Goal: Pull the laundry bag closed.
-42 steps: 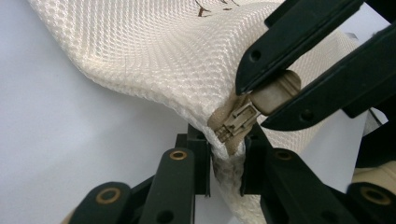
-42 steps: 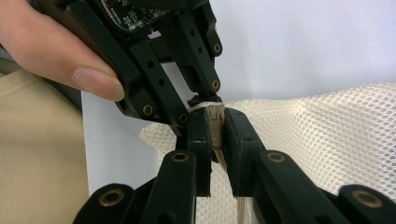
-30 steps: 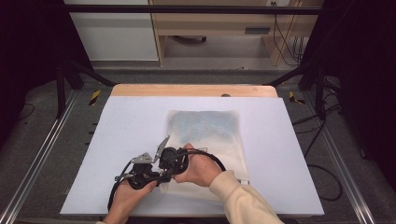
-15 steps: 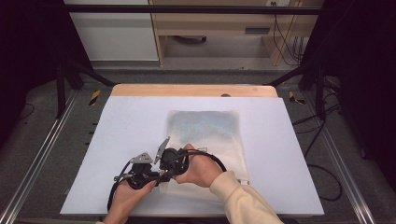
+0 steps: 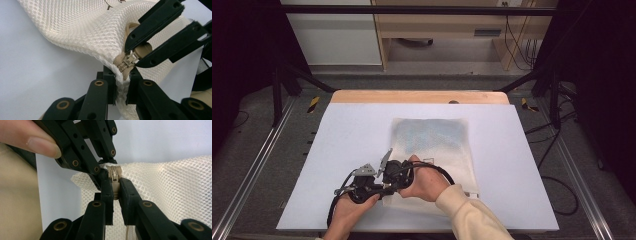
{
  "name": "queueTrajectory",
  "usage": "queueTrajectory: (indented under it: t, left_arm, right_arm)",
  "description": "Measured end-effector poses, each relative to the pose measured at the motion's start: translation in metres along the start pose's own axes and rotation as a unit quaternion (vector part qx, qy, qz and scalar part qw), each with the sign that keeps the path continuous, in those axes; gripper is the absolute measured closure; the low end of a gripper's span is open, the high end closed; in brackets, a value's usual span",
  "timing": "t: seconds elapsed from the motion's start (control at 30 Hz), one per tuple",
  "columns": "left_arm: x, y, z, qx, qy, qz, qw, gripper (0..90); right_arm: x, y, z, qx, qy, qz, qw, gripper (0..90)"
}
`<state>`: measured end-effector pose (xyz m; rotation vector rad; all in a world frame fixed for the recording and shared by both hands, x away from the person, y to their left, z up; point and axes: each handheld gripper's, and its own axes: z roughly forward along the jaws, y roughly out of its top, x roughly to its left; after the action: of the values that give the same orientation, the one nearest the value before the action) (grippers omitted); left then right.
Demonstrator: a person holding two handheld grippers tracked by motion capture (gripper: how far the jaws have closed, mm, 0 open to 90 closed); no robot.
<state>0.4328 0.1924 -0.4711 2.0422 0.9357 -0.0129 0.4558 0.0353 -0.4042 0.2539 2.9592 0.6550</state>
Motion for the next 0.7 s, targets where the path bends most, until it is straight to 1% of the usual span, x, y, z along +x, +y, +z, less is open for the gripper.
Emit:
queueTrajectory:
  t: [0.07, 0.1, 0.17, 0.4, 0.7]
  left_arm:
    - [-0.0006, 0.0, -0.0001, 0.0, 0.002, 0.0, 1.0, 82.6]
    - [0.0002, 0.0001, -0.0007, -0.002, 0.004, 0.0, 1.0, 82.8]
    - [0.0018, 0.0, -0.0023, -0.004, 0.002, -0.005, 1.0, 82.8]
    - [0.0013, 0.0002, -0.0028, -0.005, 0.001, -0.002, 1.0, 82.7]
    - [0.001, 0.0, -0.0028, -0.004, 0.001, 0.001, 1.0, 82.7]
  right_arm:
    - [0.0005, 0.0, 0.0, 0.001, -0.001, -0.002, 1.0, 82.3]
    - [0.0008, -0.0007, 0.0004, 0.013, -0.008, -0.005, 0.9999, 82.3]
    - [0.0008, -0.0016, 0.0004, 0.016, -0.009, -0.001, 0.9998, 82.4]
    - [-0.003, -0.0077, 0.0004, 0.009, -0.007, 0.001, 0.9999, 82.3]
    - [-0.0036, -0.01, 0.0004, 0.012, -0.008, 0.001, 0.9999, 82.3]
